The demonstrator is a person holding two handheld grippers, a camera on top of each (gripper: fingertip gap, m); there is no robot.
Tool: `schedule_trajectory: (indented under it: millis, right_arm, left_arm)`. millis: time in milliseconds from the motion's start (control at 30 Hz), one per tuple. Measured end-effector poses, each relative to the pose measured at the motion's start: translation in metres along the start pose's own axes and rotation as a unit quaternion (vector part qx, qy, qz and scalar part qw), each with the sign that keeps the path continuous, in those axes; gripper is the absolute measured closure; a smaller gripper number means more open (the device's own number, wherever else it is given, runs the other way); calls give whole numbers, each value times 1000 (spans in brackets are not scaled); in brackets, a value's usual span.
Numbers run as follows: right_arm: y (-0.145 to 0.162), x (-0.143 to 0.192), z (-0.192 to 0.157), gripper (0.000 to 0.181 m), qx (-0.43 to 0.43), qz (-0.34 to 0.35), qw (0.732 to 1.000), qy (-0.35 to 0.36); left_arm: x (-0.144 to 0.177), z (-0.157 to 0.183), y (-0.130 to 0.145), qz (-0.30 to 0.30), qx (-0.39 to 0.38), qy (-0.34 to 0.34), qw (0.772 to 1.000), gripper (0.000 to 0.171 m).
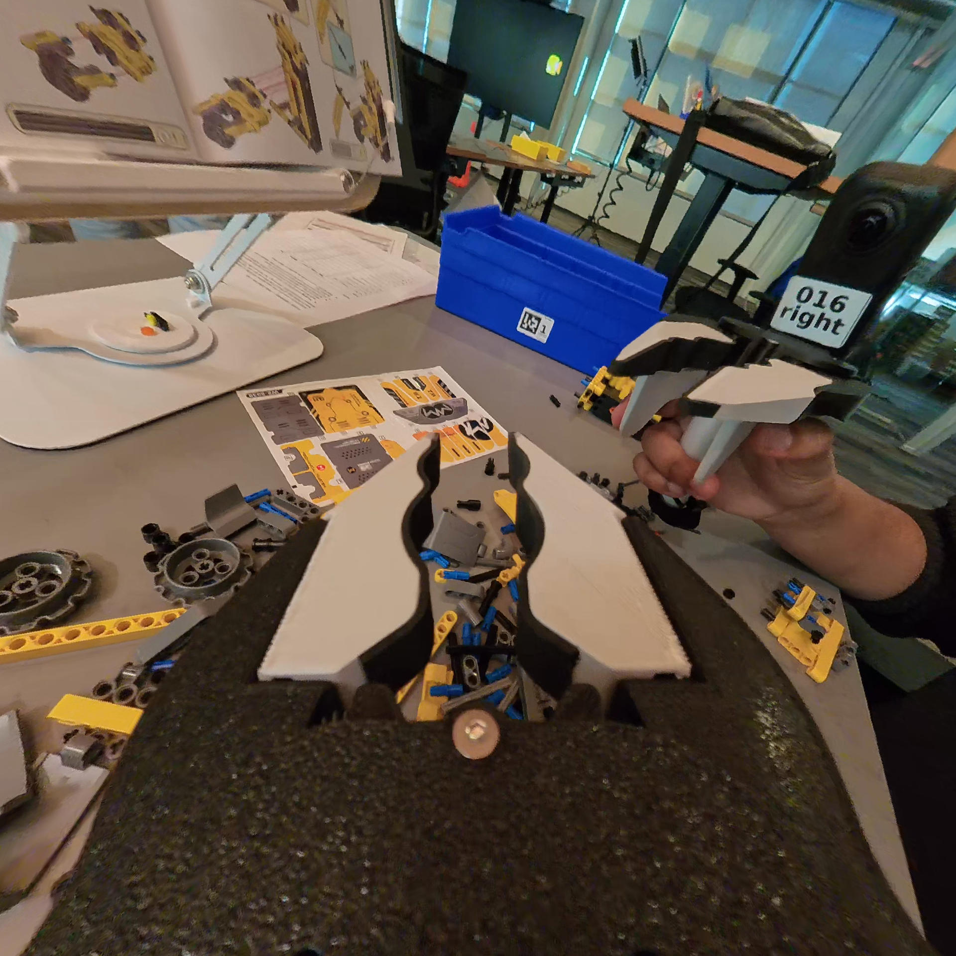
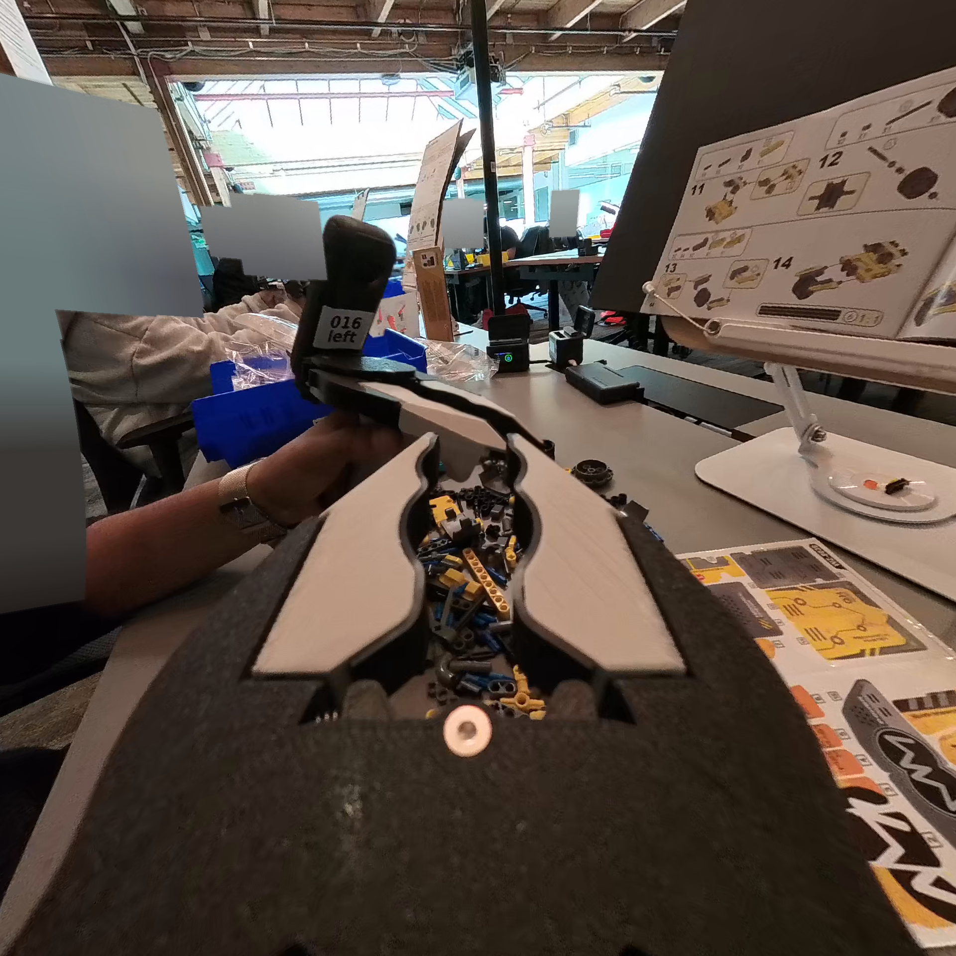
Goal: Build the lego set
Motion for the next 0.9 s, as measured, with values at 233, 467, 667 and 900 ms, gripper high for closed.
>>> schedule_trajectory:
  millis: [233, 467, 667, 900]
  right_arm:
    - [-3, 4, 7, 156, -6, 5, 1000, 13]
    - [-1, 7, 16, 174, 14, -18, 999, 46]
    - [-1, 6, 12, 181, 32, -23, 999, 38]
    - [1, 4, 8, 175, 40, -21, 998, 34]
  left_arm:
    - [11, 1, -13, 44, -16, -13, 999, 152]
    - [15, 7, -18, 44, -38, -17, 998, 171]
    - [23, 13, -26, 56, -57, -17, 997, 171]
    - [29, 9, -28, 69, -52, -22, 996, 171]
Point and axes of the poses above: each gripper's, where its closed fingertips meet, x back along the fingers, y out of its underside, z = x × y across the jaws, the point moved 6 cm from there along x, back along the fingers, and after that the axes turned 1 degree about -z, right-handed, at the moved point
